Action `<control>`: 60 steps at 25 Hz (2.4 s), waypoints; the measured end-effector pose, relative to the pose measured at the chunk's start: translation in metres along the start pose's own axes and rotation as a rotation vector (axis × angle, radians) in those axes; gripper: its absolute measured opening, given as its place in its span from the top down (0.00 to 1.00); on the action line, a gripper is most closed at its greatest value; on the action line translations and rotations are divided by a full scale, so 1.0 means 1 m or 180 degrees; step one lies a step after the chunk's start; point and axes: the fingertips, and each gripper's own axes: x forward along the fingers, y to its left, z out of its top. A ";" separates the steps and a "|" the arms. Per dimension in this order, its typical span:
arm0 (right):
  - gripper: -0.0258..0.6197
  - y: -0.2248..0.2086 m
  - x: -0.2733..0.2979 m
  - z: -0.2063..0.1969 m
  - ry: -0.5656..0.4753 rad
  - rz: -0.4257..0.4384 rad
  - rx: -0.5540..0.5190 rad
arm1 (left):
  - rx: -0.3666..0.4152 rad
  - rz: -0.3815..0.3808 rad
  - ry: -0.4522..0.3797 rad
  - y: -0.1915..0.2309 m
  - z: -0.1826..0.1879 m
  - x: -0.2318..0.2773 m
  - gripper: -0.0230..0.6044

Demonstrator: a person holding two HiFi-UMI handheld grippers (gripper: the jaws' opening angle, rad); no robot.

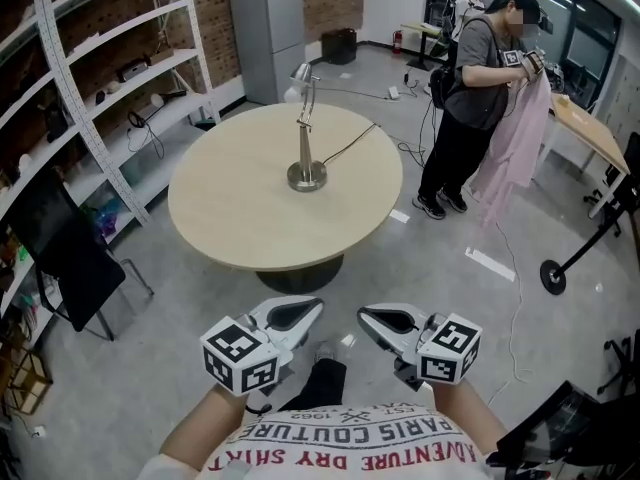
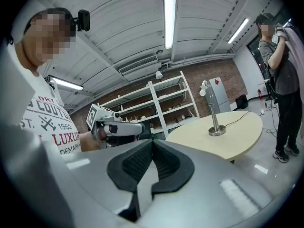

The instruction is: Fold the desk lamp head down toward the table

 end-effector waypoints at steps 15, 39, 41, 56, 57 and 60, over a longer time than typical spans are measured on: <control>0.95 -0.174 0.115 0.062 0.0086 -0.0217 0.0167 | -0.0208 0.0090 0.0065 0.205 0.046 0.092 0.96; 0.95 -0.355 0.244 0.088 0.0465 -0.0207 -0.0122 | -0.0366 0.0652 0.0100 0.374 0.089 0.146 0.96; 0.95 -0.370 0.259 0.084 0.0486 -0.0195 -0.0142 | -0.0373 0.0684 0.0128 0.382 0.086 0.149 0.96; 0.68 -0.430 0.353 0.063 0.0738 -0.0221 -0.0676 | -0.0345 0.0937 0.0080 0.421 0.089 0.144 0.85; 0.68 -0.431 0.356 0.062 0.0755 -0.0231 -0.0699 | -0.0338 0.0938 0.0070 0.423 0.091 0.144 0.83; 0.67 -0.435 0.364 0.057 0.0779 -0.0239 -0.0747 | -0.0300 0.0889 0.0045 0.422 0.096 0.146 0.77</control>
